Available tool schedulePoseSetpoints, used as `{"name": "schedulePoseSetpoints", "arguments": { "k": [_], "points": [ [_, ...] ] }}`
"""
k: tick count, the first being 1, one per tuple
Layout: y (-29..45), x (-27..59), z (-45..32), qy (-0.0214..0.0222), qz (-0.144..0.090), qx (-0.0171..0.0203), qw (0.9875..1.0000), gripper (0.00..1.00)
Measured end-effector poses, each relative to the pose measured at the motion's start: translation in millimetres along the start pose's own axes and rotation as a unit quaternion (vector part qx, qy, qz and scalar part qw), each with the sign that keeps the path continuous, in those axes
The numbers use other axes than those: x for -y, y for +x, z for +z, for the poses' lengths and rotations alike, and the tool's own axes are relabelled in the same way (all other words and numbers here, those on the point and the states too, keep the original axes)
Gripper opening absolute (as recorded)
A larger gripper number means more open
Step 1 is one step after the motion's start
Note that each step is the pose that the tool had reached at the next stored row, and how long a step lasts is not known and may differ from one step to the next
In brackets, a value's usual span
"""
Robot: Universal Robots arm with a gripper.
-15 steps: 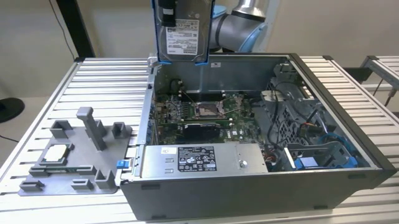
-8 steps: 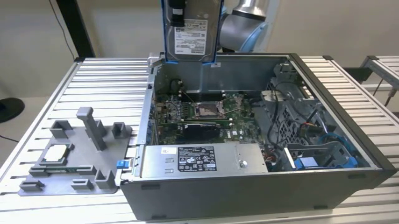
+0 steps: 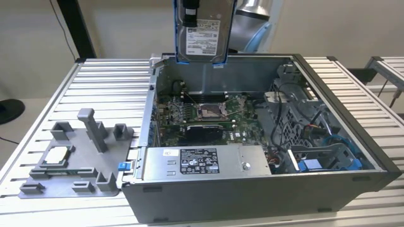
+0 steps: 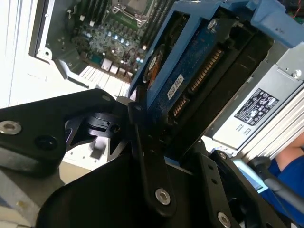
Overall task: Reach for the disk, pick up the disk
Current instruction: 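Pick up the disk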
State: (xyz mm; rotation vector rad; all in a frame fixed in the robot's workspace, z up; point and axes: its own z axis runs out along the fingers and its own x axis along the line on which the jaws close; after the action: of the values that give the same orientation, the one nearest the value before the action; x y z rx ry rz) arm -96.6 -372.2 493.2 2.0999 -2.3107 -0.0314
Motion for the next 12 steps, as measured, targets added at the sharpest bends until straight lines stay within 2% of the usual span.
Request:
{"name": "schedulePoseSetpoints", "arguments": {
  "k": [12],
  "points": [
    [-3.4,35.8,-1.0,-0.0008,0.0,-0.0001,1.0,0.0]
  ]
}}
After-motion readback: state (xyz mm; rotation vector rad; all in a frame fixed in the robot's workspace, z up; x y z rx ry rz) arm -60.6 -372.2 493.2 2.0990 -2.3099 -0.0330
